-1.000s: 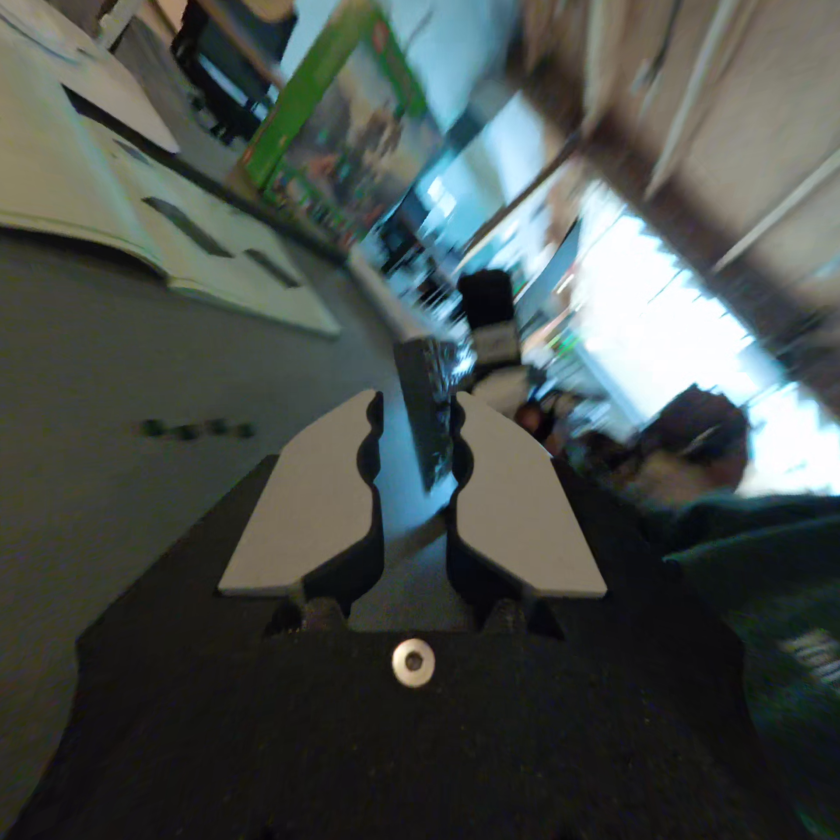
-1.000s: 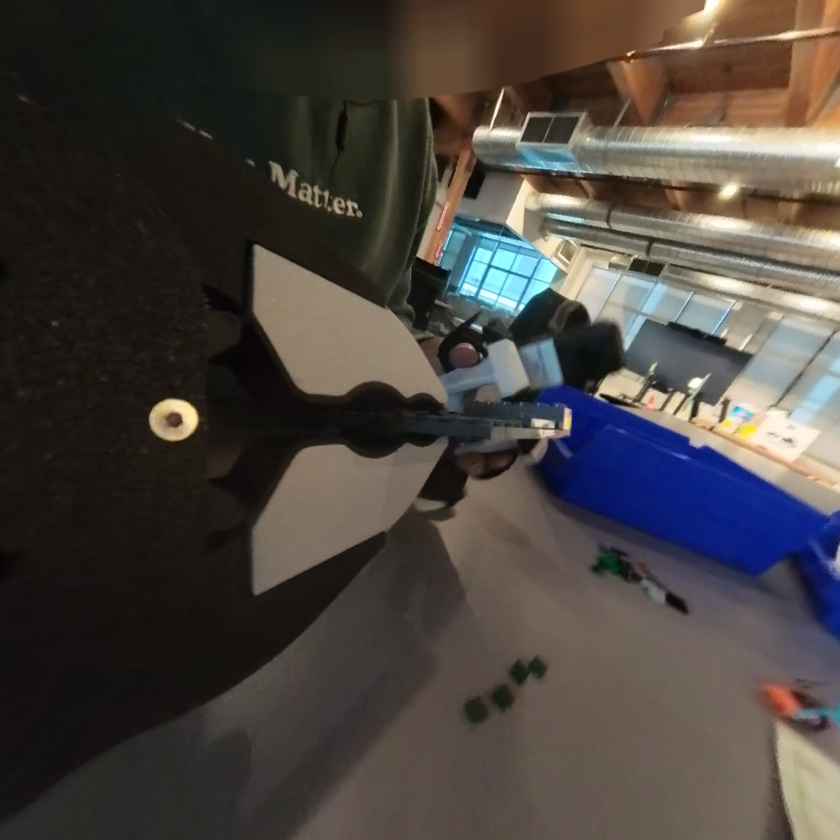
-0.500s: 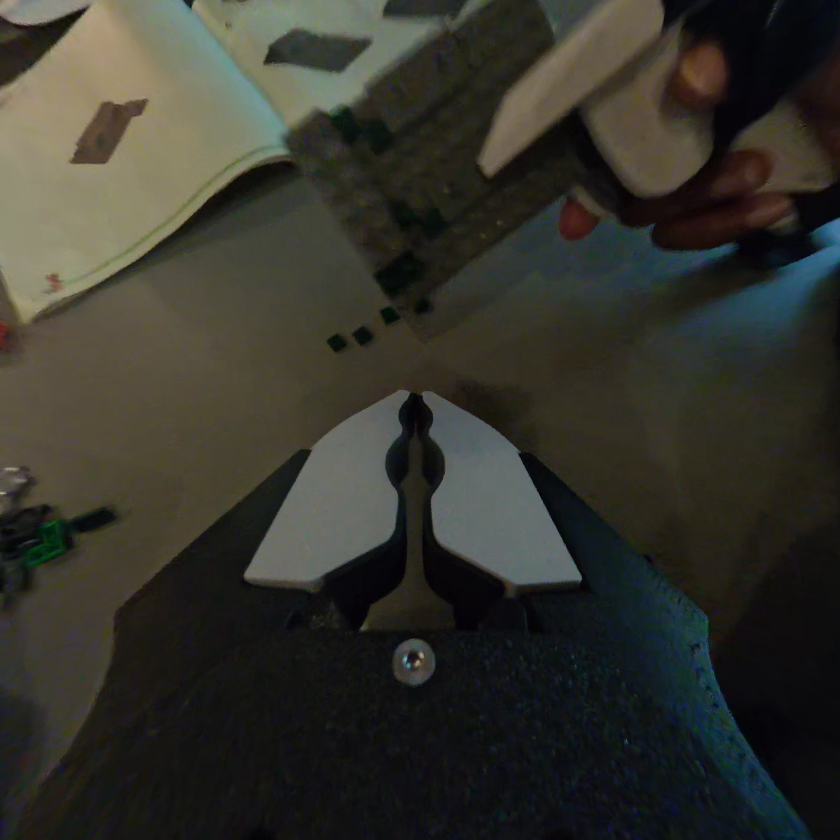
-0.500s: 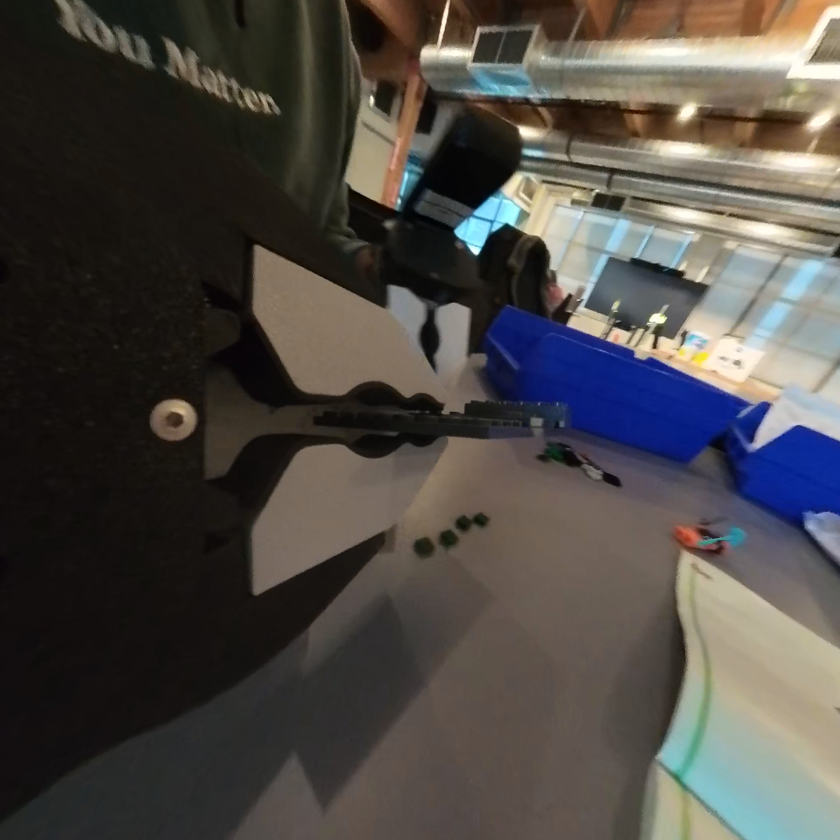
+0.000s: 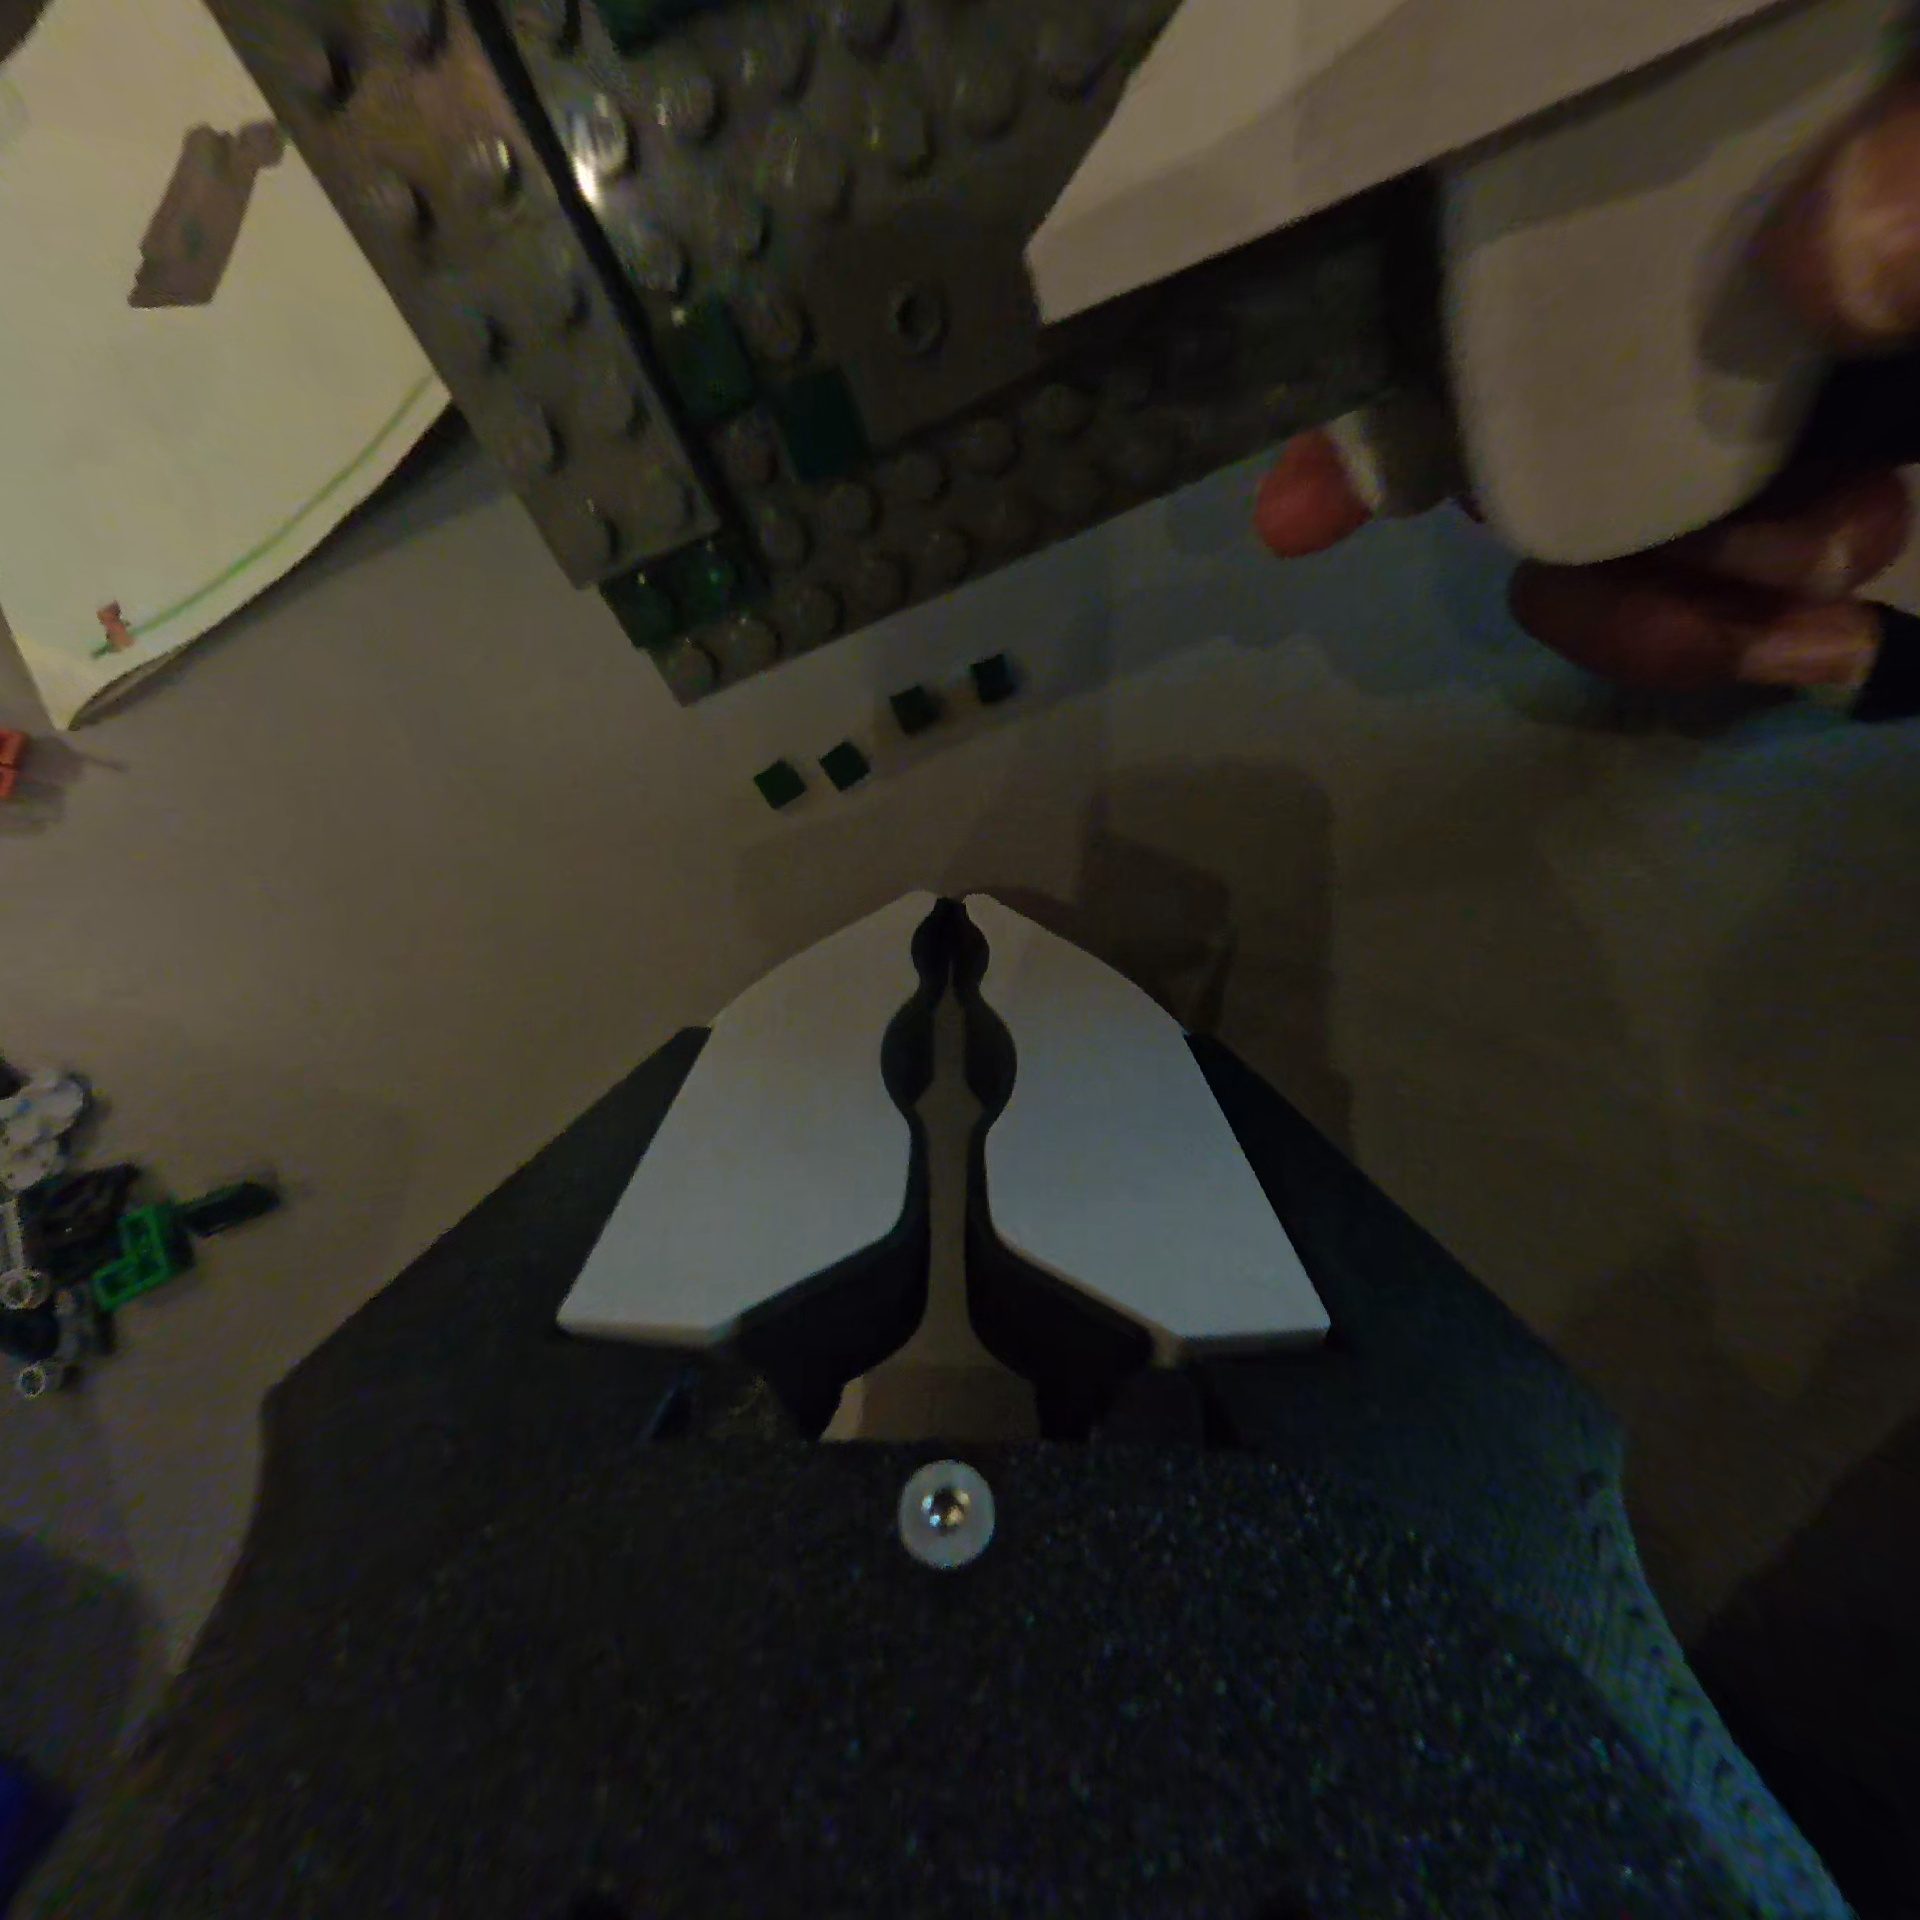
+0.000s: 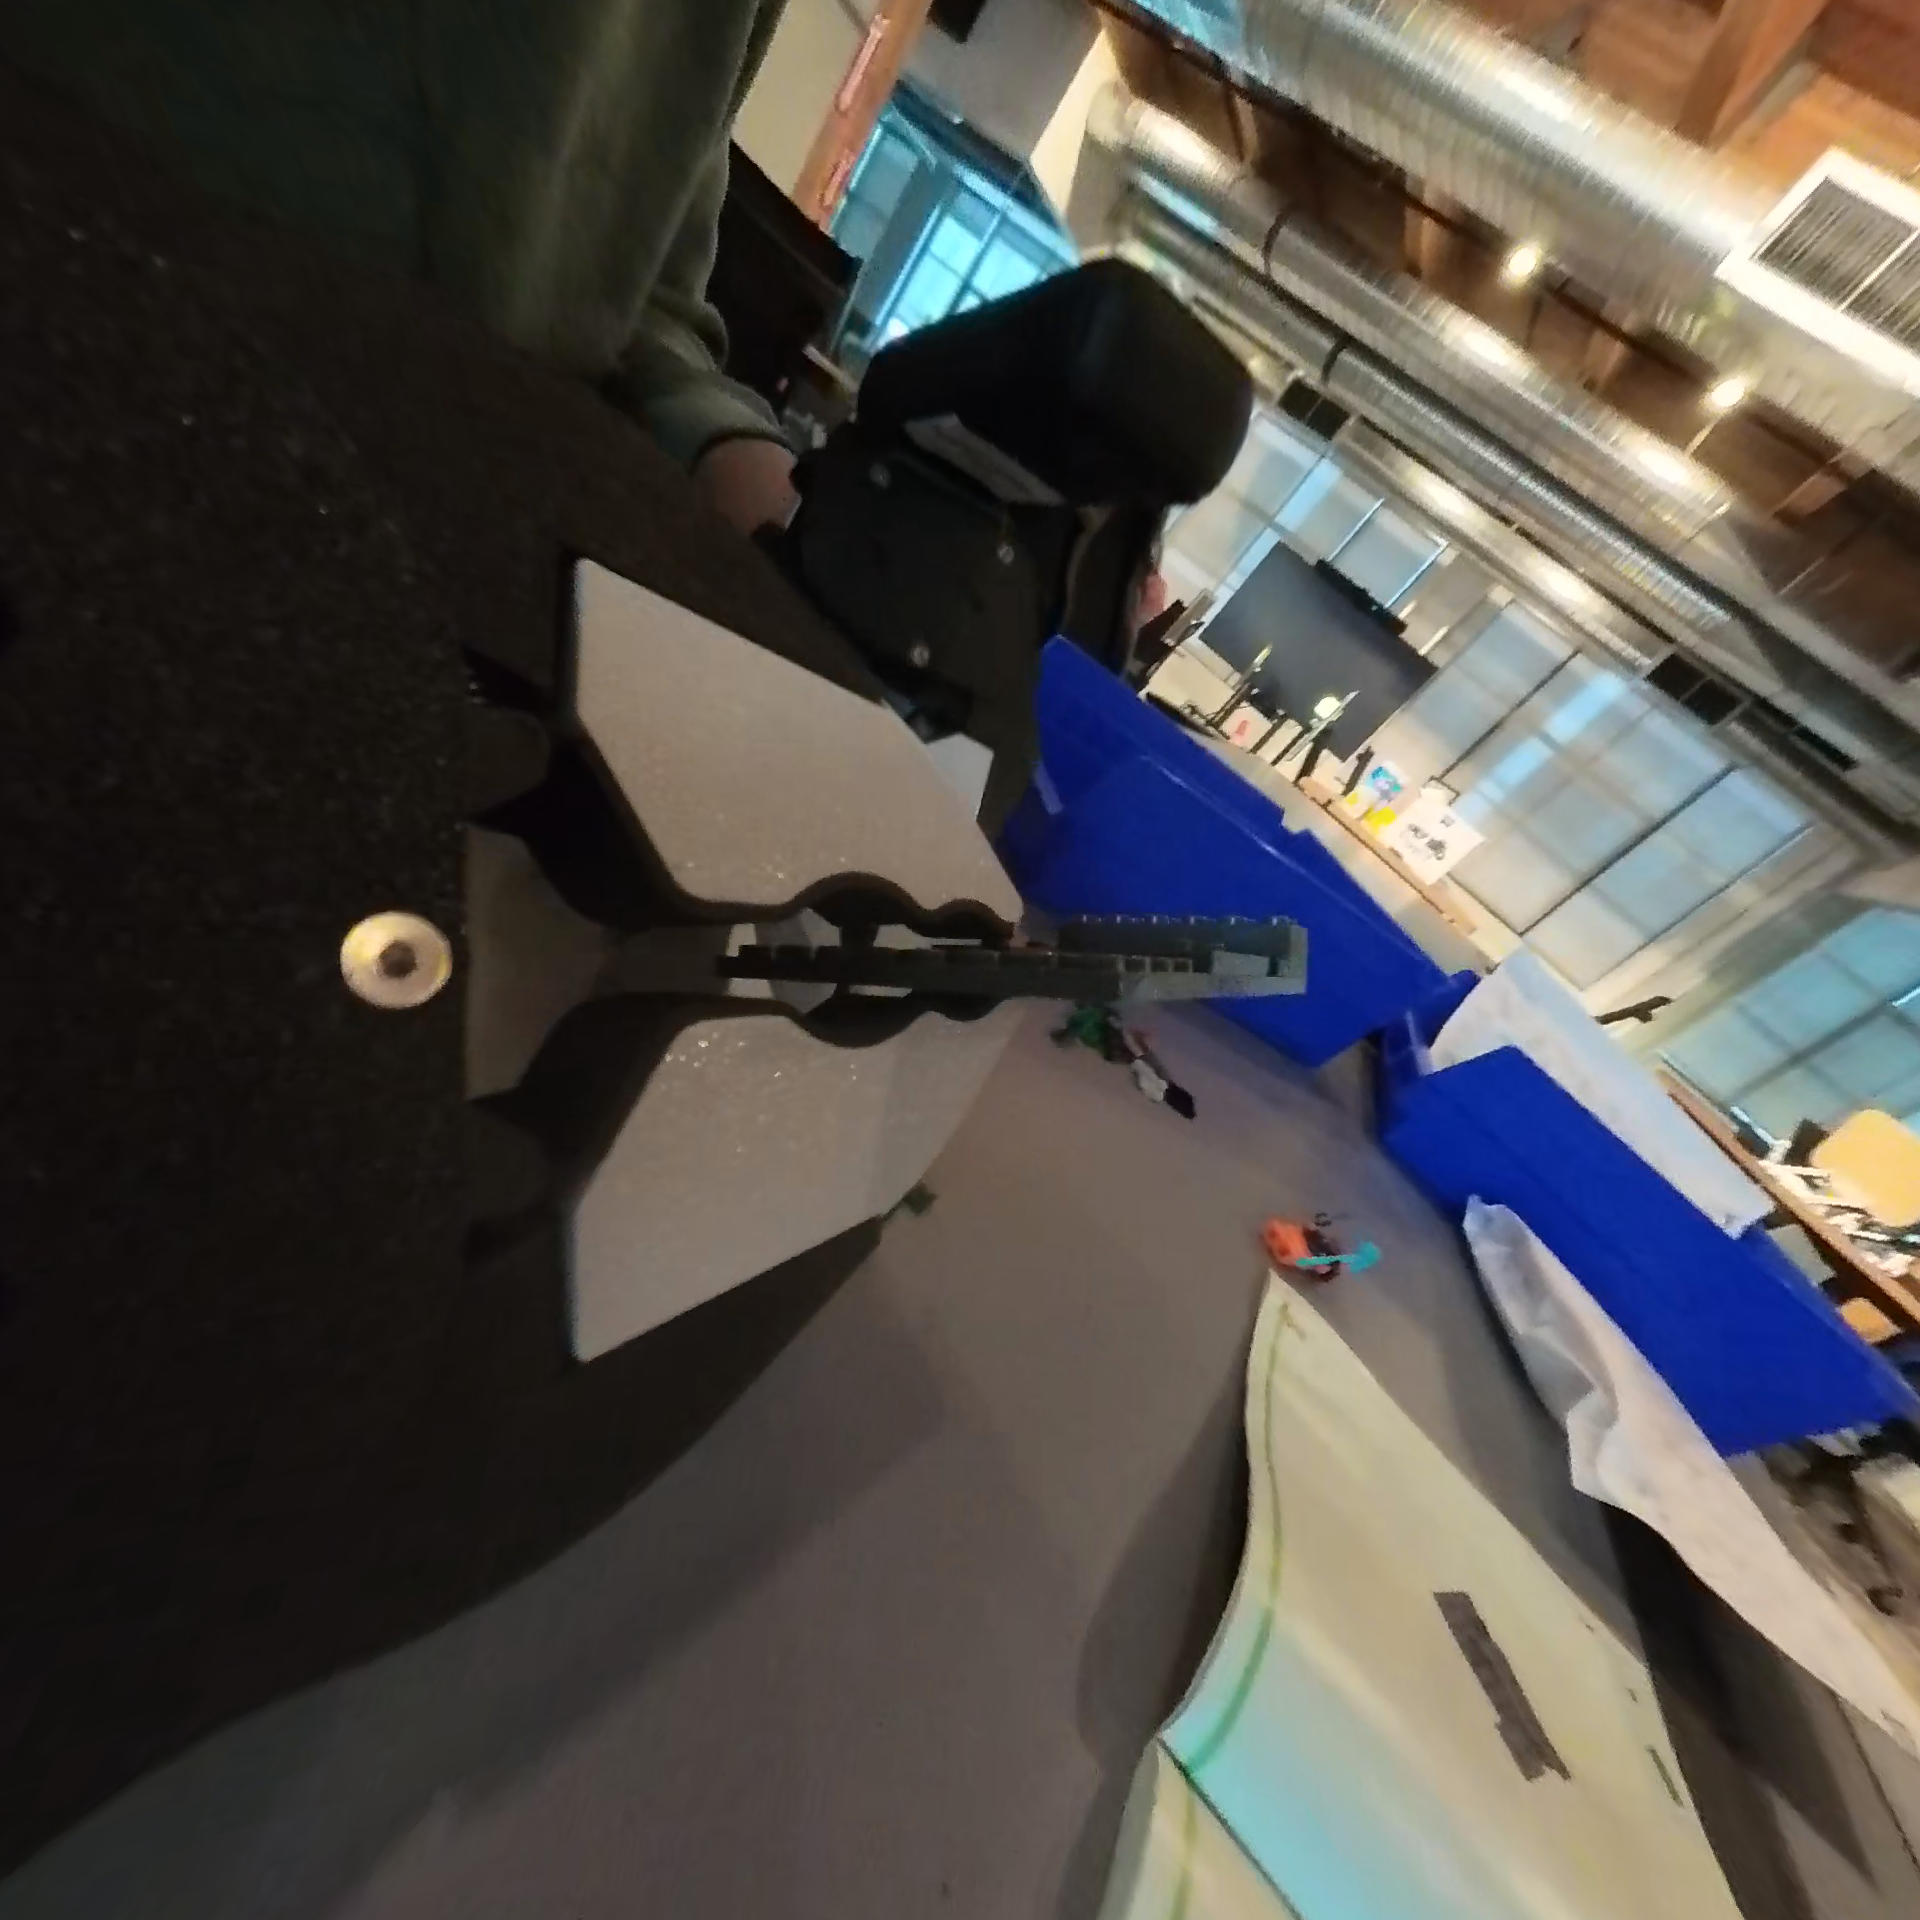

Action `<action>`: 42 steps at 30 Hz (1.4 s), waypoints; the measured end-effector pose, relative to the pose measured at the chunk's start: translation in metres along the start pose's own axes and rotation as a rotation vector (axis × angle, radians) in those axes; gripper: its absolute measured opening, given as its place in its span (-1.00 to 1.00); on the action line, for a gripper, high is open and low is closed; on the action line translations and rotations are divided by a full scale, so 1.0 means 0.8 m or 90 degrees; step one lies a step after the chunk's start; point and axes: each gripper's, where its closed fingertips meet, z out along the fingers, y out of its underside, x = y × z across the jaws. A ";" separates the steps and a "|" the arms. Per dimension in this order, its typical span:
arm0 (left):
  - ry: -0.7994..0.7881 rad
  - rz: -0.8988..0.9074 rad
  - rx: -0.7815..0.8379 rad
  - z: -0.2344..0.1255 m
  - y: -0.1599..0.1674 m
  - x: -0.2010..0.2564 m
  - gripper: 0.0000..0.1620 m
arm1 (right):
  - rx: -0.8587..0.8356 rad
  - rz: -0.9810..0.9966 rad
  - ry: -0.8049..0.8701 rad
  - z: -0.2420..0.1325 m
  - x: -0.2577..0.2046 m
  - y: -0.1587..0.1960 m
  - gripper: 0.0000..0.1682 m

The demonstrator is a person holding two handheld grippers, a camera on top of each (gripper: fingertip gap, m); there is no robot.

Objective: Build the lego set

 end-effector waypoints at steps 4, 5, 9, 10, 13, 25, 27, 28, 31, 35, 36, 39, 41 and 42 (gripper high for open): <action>-0.009 0.005 0.000 0.003 0.000 -0.002 -1.00 | 0.000 0.002 -0.007 0.001 -0.002 0.002 -0.91; -0.011 0.007 0.001 0.003 0.000 -0.002 -1.00 | -0.002 0.004 -0.010 0.002 -0.003 0.003 -0.91; -0.020 0.008 0.013 0.001 -0.003 -0.003 -1.00 | -0.004 0.018 -0.015 0.004 -0.002 0.005 -0.91; -0.024 0.009 0.016 0.000 -0.004 -0.004 -1.00 | -0.005 0.026 -0.016 0.005 -0.002 0.005 -0.91; -0.041 0.015 0.024 -0.002 -0.007 -0.009 -1.00 | 0.000 0.090 -0.029 0.005 -0.003 0.003 -0.91; -0.077 0.044 0.014 -0.004 -0.010 -0.015 -1.00 | 0.018 0.351 -0.104 0.012 -0.019 0.002 -0.91; -0.079 0.044 0.013 -0.004 -0.010 -0.016 -1.00 | 0.022 0.382 -0.113 0.012 -0.019 0.002 -0.91; -0.080 0.044 0.015 -0.004 -0.011 -0.016 -1.00 | 0.023 0.393 -0.116 0.013 -0.019 0.003 -0.91; -0.086 0.047 0.015 -0.005 -0.011 -0.017 -1.00 | 0.025 0.425 -0.125 0.014 -0.020 0.005 -0.91; -0.099 0.058 0.011 -0.004 -0.011 -0.020 -1.00 | 0.048 0.487 -0.149 0.012 -0.022 0.001 -0.91; -0.099 0.060 0.011 -0.004 -0.011 -0.019 -1.00 | 0.053 0.504 -0.155 0.012 -0.022 0.000 -0.91; -0.106 0.067 0.012 -0.005 -0.012 -0.020 -1.00 | 0.067 0.537 -0.169 0.010 -0.022 -0.002 -0.91; -0.113 0.073 0.012 -0.005 -0.012 -0.021 -1.00 | 0.078 0.565 -0.177 0.010 -0.022 -0.001 -0.91; -0.114 0.073 0.012 -0.005 -0.012 -0.022 -1.00 | 0.082 0.580 -0.181 0.010 -0.022 0.001 -0.91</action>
